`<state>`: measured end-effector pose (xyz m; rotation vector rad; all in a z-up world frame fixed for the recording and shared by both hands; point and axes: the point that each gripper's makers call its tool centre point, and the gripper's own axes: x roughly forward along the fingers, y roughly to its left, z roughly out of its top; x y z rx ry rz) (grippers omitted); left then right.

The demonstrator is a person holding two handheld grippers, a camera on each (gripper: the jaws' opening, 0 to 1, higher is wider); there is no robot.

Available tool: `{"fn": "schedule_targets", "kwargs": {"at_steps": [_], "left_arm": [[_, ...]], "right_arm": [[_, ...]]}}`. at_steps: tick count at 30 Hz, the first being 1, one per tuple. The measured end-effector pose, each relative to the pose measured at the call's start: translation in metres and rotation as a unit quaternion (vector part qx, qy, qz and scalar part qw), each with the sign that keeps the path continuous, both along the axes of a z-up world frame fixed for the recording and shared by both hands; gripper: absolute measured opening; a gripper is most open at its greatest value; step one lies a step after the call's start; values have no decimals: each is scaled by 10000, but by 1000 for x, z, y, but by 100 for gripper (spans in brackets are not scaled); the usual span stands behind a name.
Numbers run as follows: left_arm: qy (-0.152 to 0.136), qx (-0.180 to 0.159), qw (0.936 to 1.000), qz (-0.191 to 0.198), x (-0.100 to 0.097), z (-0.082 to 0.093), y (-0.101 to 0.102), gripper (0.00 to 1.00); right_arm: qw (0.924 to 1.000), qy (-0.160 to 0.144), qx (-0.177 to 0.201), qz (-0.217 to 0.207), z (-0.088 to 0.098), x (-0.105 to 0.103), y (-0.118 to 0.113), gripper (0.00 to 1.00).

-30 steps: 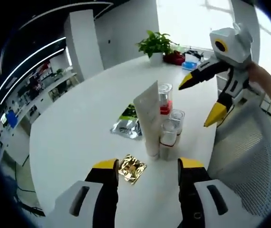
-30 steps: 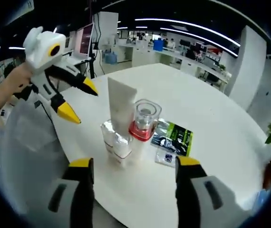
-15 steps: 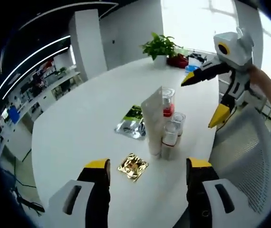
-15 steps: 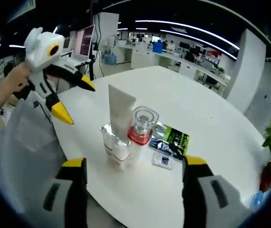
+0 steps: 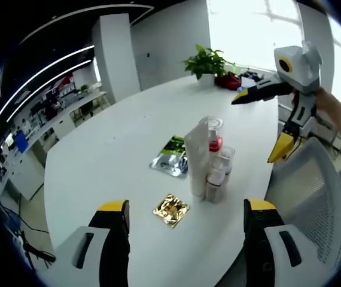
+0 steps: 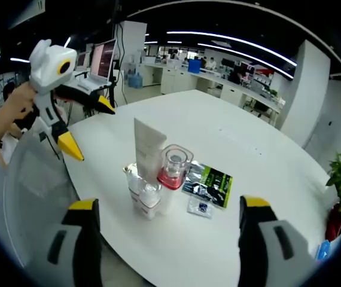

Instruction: Arrange the skincare products in the storage area until every visible bottle or jar stands upright without overlapping.

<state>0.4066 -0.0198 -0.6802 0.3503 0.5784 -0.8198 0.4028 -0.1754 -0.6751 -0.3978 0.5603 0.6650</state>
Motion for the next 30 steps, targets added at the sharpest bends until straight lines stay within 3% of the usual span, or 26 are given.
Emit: {"fn": "schedule_targets", "kwargs": {"at_steps": [18,30], "left_arm": [[-6,54,10000,-42,0,3,6,92],[50,79,9999,-138,-3,1,4,97]], "right_arm": [[9999,-106,-48,78,8,1,1,100],[9999,-64,-85,86,5,1,-1,100]]}}
